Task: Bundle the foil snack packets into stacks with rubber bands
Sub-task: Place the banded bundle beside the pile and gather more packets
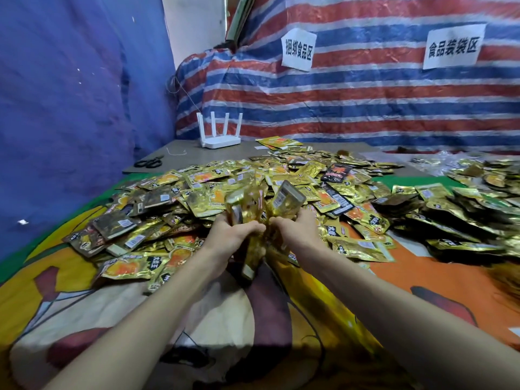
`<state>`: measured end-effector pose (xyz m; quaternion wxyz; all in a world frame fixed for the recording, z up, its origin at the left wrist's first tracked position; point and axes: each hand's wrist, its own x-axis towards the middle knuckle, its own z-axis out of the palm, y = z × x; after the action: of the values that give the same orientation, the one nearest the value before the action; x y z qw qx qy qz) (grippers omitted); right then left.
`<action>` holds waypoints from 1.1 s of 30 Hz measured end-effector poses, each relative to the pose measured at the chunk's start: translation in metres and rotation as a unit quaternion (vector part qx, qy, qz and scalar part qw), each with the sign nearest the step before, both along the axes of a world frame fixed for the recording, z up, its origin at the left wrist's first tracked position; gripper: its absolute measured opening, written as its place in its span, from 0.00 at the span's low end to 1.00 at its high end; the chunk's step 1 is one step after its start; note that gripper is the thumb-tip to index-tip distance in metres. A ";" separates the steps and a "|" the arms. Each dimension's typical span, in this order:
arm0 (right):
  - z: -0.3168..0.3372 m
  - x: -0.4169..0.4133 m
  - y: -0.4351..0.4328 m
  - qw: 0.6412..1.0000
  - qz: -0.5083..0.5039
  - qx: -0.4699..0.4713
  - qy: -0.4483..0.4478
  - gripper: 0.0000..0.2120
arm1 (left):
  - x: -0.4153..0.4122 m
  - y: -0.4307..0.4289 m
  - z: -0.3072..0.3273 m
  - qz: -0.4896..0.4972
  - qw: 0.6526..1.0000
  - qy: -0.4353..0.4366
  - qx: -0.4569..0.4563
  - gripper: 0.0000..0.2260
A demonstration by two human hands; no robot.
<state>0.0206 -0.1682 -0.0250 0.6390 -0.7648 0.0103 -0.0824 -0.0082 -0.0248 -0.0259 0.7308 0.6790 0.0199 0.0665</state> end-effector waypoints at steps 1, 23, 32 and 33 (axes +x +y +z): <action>0.000 0.000 0.001 1.000 -0.002 -0.006 -0.002 0.07 | 0.000 -0.002 0.003 -0.028 1.000 0.003 -0.004 0.04; -0.028 0.008 0.026 0.990 -0.118 0.068 -0.034 0.09 | 0.004 -0.047 -0.015 0.168 0.969 -0.178 0.030 0.18; -0.027 0.025 0.033 0.944 -0.193 0.254 0.086 0.11 | -0.013 -0.039 -0.022 -0.072 0.993 0.084 -0.040 0.06; -0.025 0.027 0.029 0.940 -0.200 0.259 0.091 0.09 | -0.015 -0.038 -0.021 -0.088 0.993 0.076 -0.029 0.01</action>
<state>0.0473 -0.1387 -0.0502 0.7818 -0.5588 0.2421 -0.1334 -0.0235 -0.0631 -0.0465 0.7495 0.6599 0.0176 -0.0509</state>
